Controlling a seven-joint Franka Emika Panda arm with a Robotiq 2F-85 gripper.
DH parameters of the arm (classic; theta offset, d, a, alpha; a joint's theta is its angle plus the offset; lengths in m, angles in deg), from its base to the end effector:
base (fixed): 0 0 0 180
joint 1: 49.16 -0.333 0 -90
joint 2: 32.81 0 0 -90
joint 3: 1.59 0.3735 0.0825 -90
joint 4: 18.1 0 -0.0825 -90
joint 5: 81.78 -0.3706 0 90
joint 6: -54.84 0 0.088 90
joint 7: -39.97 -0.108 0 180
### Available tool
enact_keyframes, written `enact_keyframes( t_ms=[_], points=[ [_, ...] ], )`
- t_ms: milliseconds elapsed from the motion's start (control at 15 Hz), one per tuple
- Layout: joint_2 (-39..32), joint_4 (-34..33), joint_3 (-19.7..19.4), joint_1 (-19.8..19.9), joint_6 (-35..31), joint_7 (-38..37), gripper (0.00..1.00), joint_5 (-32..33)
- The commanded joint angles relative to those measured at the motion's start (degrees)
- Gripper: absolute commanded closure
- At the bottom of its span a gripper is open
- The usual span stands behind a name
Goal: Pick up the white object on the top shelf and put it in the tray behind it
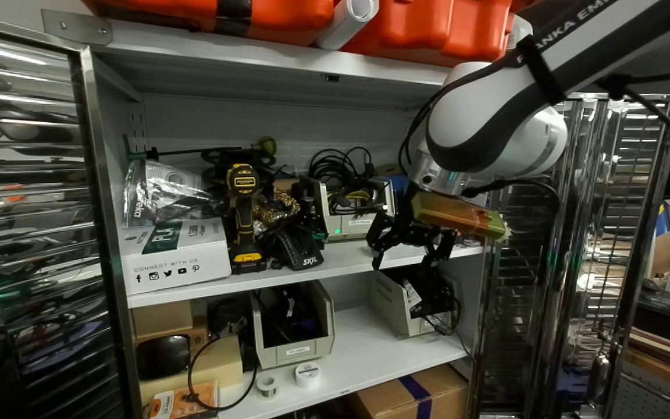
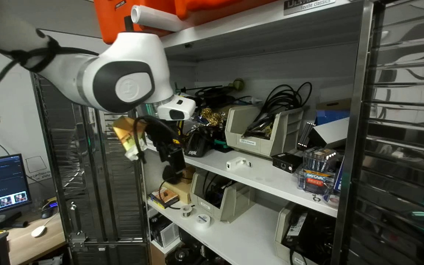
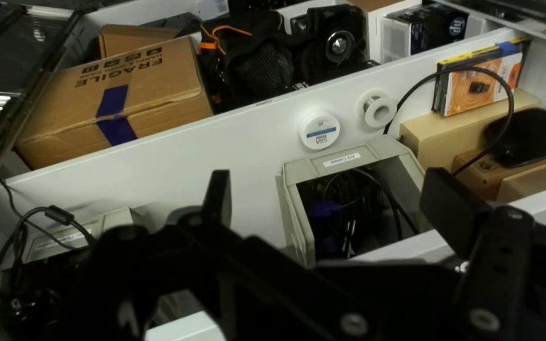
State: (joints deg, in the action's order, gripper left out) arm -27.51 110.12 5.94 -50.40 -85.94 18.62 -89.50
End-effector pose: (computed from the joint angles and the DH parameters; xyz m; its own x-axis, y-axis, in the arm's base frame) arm 0.5142 0.0812 0.5041 0.9157 -0.3194 0.2439 -0.2737 -0.9401 -0.2035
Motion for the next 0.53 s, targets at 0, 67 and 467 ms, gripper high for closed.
enact_keyframes(
  t_ms=[0,67,467],
  points=[
    [-9.3,-12.6,-2.7,0.0,2.3,2.5,0.0,-0.4],
    [-11.5,-15.6,-3.2,-0.1,2.6,2.3,0.0,0.0],
    [-23.6,-32.4,-5.3,-0.2,8.6,3.4,0.0,-0.3]
  ],
)
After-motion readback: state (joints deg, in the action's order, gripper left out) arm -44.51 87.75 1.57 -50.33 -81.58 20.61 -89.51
